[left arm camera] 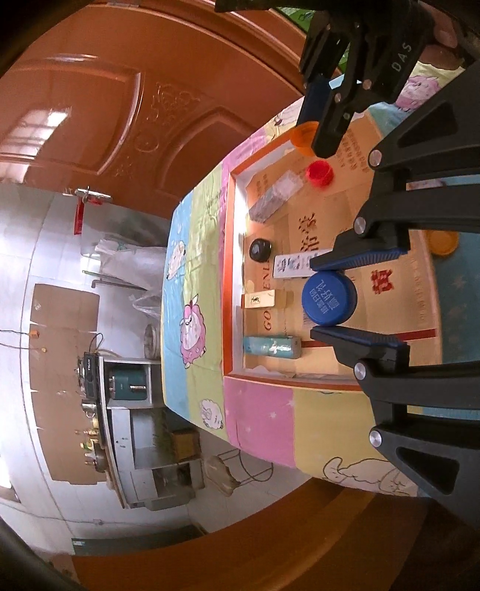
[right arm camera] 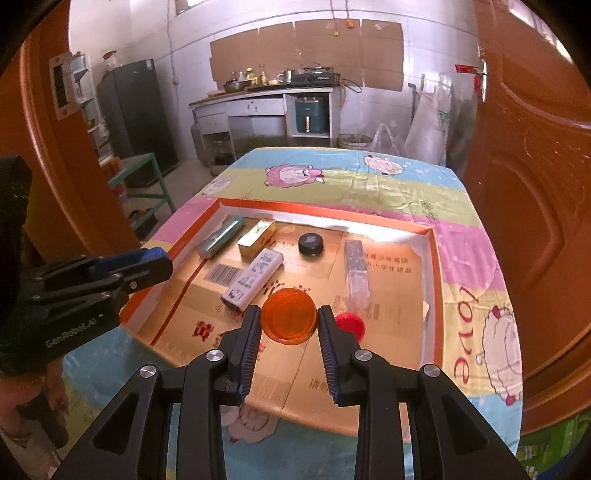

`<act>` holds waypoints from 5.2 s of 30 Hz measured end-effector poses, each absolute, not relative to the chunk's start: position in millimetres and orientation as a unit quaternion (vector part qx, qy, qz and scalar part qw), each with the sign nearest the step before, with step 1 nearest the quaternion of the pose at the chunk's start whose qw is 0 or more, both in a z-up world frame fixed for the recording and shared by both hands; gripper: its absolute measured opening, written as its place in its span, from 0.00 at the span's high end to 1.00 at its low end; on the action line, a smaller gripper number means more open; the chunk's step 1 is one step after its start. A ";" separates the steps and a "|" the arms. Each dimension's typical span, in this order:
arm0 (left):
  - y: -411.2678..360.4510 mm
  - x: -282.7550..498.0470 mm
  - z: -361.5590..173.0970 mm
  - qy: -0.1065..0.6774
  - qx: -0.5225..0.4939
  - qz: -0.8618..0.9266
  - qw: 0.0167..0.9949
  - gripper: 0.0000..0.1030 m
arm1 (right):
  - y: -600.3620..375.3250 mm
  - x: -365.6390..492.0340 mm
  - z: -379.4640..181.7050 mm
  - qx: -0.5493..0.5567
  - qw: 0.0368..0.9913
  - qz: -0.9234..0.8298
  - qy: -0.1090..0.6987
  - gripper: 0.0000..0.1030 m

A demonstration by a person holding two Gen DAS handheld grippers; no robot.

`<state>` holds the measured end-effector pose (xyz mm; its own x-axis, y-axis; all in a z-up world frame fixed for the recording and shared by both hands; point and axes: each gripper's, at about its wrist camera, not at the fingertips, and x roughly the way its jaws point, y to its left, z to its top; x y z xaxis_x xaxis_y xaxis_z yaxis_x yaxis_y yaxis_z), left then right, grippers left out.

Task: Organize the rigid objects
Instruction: 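Carry the orange cap and blue cap over the tray with both tools, then open both tools to release the blue and orange caps in the tray, then withdraw both open tools from the tray toward the caps on the quilt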

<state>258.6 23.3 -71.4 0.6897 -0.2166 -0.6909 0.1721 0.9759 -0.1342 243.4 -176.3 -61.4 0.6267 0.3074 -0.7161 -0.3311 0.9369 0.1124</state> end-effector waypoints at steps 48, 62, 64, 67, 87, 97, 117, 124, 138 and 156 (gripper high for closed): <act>13.6 332.5 -124.7 0.441 -0.006 -0.102 0.892 0.70 | -158.4 338.4 -117.1 0.002 0.869 0.183 0.461 0.69; 13.8 333.7 -129.1 0.443 -0.011 -0.106 0.890 0.70 | -155.7 340.2 -121.3 -0.003 0.864 0.181 0.470 0.69; 13.9 333.2 -129.2 0.443 -0.012 -0.106 0.890 0.69 | -155.5 340.4 -121.5 -0.004 0.864 0.179 0.471 0.69; 13.9 332.2 -128.5 0.444 -0.018 -0.105 0.890 0.63 | -155.4 340.2 -121.3 -0.004 0.864 0.179 0.470 0.68; 20.1 319.2 -112.7 0.430 -0.030 -0.103 0.897 0.58 | -155.5 328.8 -110.0 0.003 0.869 0.183 0.460 0.62; 15.5 309.1 -101.0 0.422 -0.024 -0.101 0.901 0.58 | -161.1 314.7 -96.5 0.005 0.874 0.180 0.452 0.62; 11.5 274.6 -72.5 0.401 -0.022 -0.105 0.910 0.58 | -171.7 275.6 -60.4 0.007 0.887 0.175 0.427 0.62; 14.3 261.2 -62.1 0.392 -0.025 -0.106 0.913 0.58 | -172.5 259.7 -47.1 0.005 0.892 0.172 0.418 0.62; 20.1 221.7 -40.3 0.373 -0.020 -0.113 0.921 0.58 | -172.0 220.3 -24.9 0.001 0.901 0.168 0.400 0.62; 24.9 163.5 -23.9 0.352 -0.017 -0.117 0.928 0.58 | -164.0 158.0 -12.6 -0.005 0.908 0.169 0.384 0.62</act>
